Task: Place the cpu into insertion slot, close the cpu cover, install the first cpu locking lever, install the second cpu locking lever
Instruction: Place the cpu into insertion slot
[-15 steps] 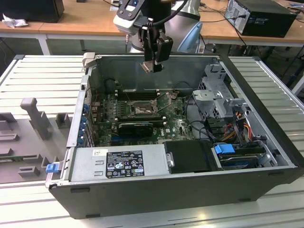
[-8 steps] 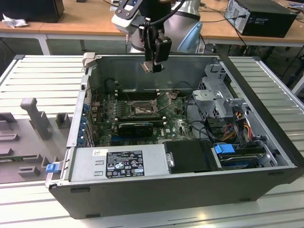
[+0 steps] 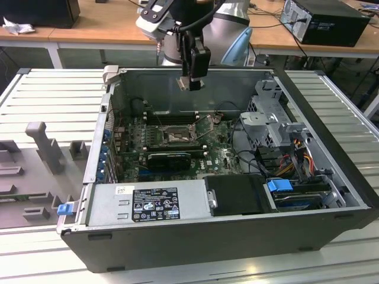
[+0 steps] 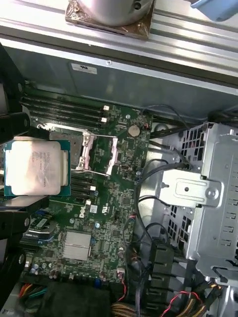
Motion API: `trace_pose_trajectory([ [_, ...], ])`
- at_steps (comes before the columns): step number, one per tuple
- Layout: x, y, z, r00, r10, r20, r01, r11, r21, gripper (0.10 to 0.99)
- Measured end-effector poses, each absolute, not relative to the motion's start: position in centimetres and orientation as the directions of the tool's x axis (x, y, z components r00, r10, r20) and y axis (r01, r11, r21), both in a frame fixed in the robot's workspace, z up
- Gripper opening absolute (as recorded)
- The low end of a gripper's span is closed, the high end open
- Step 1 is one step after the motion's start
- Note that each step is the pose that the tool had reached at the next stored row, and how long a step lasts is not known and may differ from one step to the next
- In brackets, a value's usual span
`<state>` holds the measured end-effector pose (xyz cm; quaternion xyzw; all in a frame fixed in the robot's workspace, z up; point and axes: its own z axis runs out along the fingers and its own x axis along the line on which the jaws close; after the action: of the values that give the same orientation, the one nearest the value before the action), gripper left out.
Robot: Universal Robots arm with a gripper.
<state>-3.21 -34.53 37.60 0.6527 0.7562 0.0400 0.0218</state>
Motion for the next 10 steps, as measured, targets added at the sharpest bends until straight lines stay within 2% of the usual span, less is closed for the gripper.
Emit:
trace_pose_trajectory([
  [10, -3.21, -34.53, 37.6, -0.024, 1.0, 0.019, 0.996, 0.022, 0.089, 0.525],
])
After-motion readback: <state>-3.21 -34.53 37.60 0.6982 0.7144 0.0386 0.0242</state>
